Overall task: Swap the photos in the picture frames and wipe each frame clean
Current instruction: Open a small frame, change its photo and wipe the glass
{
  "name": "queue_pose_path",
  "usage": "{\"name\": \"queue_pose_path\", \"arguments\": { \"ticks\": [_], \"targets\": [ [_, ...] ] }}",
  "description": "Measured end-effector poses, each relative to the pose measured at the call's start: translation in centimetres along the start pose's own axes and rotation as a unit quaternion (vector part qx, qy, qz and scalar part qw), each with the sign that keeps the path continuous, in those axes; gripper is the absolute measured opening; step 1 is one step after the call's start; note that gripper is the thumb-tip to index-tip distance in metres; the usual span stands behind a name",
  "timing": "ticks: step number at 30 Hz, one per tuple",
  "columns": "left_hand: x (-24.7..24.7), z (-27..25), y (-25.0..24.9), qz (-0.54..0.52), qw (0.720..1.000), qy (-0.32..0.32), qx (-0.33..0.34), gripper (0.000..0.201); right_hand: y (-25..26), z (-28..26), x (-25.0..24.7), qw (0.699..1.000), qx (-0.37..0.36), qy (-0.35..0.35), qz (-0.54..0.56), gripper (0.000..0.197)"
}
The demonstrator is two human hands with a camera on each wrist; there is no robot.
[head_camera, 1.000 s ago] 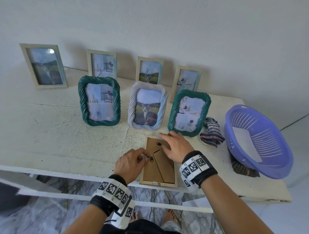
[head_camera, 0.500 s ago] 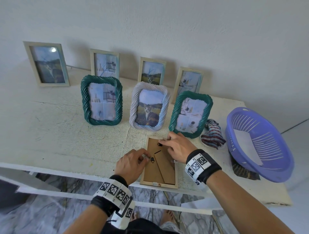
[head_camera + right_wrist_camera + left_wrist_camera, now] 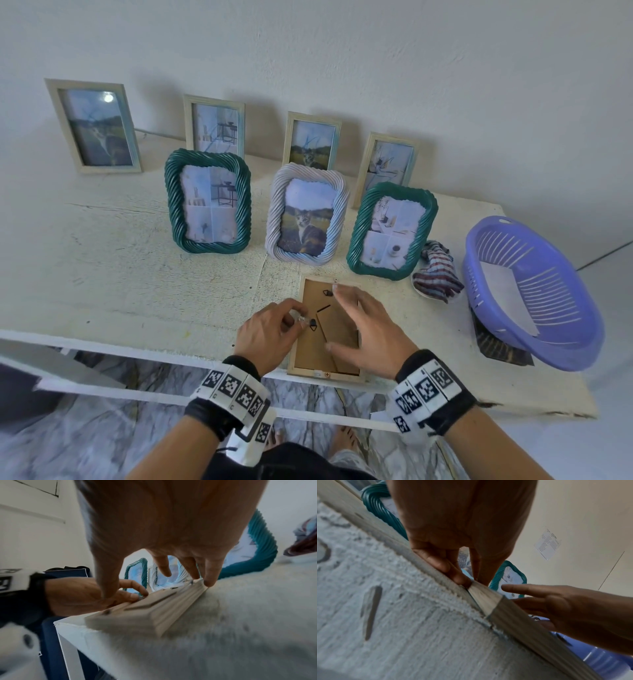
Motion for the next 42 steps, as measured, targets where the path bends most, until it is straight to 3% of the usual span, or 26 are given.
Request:
{"name": "queue_pose_path", "arguments": {
  "ticks": [4, 10, 15, 34, 42],
  "targets": [
    [-0.1, 0.0, -0.2, 0.001, 1.000, -0.002, -0.001, 0.015, 1.0, -2.1, 2.0, 0.999, 0.037, 0.023, 0.015, 0.117],
    [0.0, 0.1, 0.0, -0.004, 1.000, 0.013, -0.019, 0.033, 0.7, -2.3, 3.5, 0.997, 0.044, -0.009, 0.067, 0.117],
    [0.1, 0.3, 0.1, -0.001, 0.999, 0.016, -0.033, 0.051, 0.7, -2.4, 4.0, 0.997, 0.039, -0.016, 0.064, 0.113],
    [0.0, 0.2, -0.3, 0.002, 0.999, 0.008, -0.044, 0.050, 0.9, -2.1, 4.5, 0.990, 0.062, -0.068, 0.109, 0.087],
    [0.5, 0.3, -0.8, -0.053, 0.997, -0.015, -0.050, 0.046, 0.0, -2.4, 3.2, 0.960, 0.045, -0.116, 0.251, 0.065]
  ]
}}
Point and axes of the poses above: each hand's wrist, its own z-axis towards the middle knuckle, its own x-axis out of the palm, y = z × x, the point moved 2 cm from there along z, towards the middle knuckle
